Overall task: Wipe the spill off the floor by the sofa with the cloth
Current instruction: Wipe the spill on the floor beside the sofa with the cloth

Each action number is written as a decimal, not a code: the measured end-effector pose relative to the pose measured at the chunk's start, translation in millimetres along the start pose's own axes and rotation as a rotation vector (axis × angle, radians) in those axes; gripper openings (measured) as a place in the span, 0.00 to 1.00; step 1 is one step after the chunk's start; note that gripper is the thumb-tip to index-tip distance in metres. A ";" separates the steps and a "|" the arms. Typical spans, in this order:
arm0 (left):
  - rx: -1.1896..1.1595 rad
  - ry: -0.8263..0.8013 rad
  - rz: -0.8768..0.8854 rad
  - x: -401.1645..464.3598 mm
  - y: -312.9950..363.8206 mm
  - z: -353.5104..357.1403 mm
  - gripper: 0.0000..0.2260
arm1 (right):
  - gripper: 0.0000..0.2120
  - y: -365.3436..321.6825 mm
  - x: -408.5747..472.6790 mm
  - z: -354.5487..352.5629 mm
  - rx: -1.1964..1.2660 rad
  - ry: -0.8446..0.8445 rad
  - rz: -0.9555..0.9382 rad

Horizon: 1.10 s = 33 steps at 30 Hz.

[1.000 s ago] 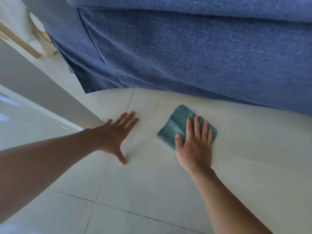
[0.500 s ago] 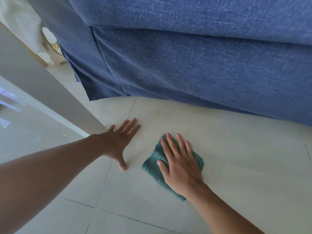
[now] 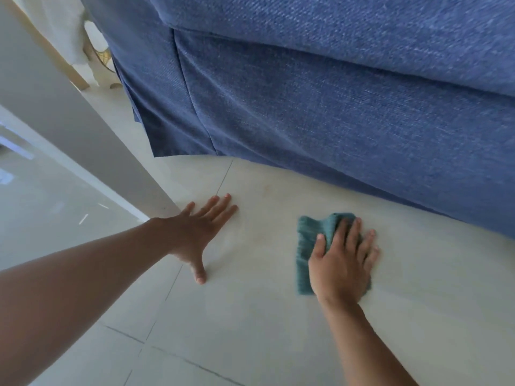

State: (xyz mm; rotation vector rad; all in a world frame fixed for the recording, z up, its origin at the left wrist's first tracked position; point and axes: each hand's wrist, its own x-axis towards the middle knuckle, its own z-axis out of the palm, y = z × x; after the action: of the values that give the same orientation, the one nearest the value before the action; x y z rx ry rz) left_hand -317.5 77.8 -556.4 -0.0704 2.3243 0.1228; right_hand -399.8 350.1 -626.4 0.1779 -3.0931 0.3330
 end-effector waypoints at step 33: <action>-0.044 -0.169 -0.009 7.1 -0.9 -6.3 0.74 | 0.34 -74.3 27.9 7.9 -0.001 -0.199 -0.467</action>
State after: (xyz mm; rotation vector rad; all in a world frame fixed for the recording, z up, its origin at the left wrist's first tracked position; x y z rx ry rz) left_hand -326.9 76.1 -557.2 -0.0887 2.1522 0.1689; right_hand -419.0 273.2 -617.4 0.9636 -3.1017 0.3081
